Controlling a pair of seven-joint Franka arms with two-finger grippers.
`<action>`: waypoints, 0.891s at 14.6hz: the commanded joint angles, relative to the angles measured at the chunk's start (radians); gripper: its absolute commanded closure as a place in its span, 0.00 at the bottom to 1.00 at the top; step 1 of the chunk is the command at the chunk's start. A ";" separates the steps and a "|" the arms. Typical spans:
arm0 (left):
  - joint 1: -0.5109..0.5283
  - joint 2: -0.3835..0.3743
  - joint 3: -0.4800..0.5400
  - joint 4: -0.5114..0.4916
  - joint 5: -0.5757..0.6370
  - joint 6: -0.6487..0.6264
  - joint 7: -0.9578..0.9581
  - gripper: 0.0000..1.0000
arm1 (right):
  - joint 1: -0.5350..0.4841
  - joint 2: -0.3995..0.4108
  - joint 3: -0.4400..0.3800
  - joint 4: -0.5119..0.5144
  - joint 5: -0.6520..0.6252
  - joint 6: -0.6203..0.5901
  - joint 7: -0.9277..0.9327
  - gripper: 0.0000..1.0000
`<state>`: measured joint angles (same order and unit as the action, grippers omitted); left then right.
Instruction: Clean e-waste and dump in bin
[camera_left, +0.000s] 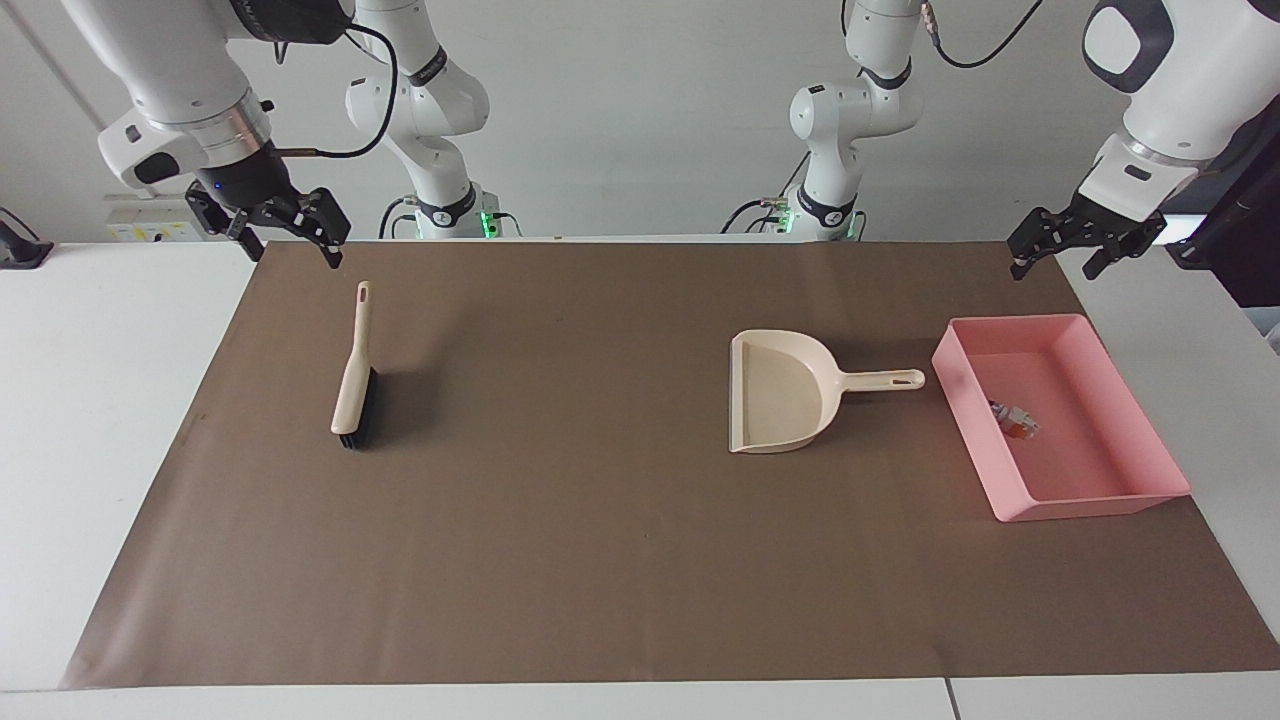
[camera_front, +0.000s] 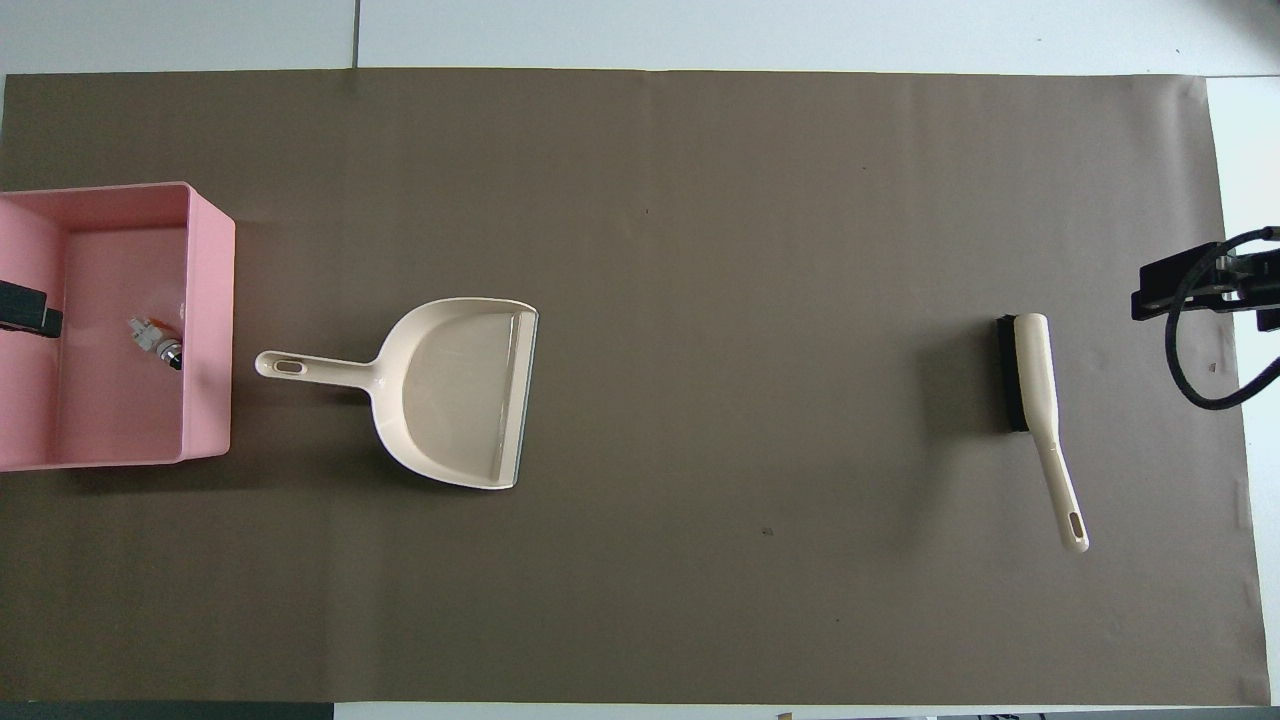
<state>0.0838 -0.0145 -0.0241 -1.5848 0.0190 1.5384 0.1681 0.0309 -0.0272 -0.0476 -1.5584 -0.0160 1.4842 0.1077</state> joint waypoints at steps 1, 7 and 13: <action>0.001 0.034 0.000 0.066 -0.021 -0.049 -0.022 0.02 | -0.008 -0.016 -0.002 -0.020 0.034 -0.001 -0.014 0.01; -0.015 0.028 -0.002 0.051 -0.010 -0.066 -0.030 0.02 | -0.009 -0.016 -0.006 -0.020 0.033 0.001 -0.020 0.01; -0.035 0.016 -0.008 0.017 0.022 -0.064 -0.091 0.02 | -0.009 -0.016 -0.009 -0.018 0.018 0.001 -0.023 0.01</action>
<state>0.0703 0.0055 -0.0338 -1.5590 0.0179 1.4822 0.1083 0.0290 -0.0276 -0.0543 -1.5598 -0.0025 1.4840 0.1077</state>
